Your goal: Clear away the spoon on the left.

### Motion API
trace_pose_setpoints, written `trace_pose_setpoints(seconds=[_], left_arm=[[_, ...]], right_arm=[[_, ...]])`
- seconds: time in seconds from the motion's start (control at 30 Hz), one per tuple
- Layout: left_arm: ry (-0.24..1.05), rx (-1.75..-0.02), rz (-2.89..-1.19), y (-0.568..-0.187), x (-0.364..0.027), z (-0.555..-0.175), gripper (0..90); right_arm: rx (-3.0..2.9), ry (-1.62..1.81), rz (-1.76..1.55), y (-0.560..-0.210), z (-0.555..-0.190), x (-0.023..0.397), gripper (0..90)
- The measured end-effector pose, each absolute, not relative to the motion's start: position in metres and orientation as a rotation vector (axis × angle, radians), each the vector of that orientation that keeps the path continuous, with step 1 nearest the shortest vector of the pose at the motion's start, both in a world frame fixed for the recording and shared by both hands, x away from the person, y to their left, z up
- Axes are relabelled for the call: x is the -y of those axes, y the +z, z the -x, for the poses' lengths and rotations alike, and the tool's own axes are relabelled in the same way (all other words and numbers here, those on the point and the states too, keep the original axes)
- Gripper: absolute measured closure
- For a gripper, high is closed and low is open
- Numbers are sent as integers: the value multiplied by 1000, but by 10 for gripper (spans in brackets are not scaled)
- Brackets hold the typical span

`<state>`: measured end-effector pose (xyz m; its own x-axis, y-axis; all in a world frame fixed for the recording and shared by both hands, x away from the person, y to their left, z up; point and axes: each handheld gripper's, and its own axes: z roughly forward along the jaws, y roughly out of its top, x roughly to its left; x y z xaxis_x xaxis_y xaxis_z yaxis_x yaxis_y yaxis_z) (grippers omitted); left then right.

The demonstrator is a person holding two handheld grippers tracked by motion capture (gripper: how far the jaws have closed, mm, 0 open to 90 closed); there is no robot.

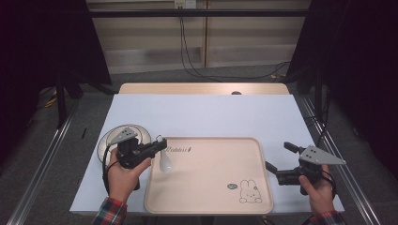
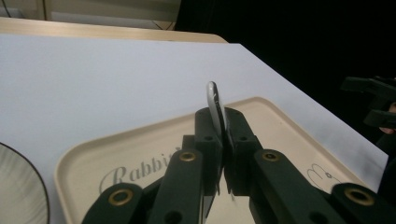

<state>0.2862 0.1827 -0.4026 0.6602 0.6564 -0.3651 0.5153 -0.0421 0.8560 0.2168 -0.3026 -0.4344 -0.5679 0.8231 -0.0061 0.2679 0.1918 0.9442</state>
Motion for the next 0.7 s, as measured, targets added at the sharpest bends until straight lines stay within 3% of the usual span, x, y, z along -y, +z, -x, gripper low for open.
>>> trace_pose_setpoints(seconds=[0.7], left_arm=[[55,-936,-1743,-422,-174,-265,855]], right_arm=[[-1962,1372,-1003,-437,-222,299,14]])
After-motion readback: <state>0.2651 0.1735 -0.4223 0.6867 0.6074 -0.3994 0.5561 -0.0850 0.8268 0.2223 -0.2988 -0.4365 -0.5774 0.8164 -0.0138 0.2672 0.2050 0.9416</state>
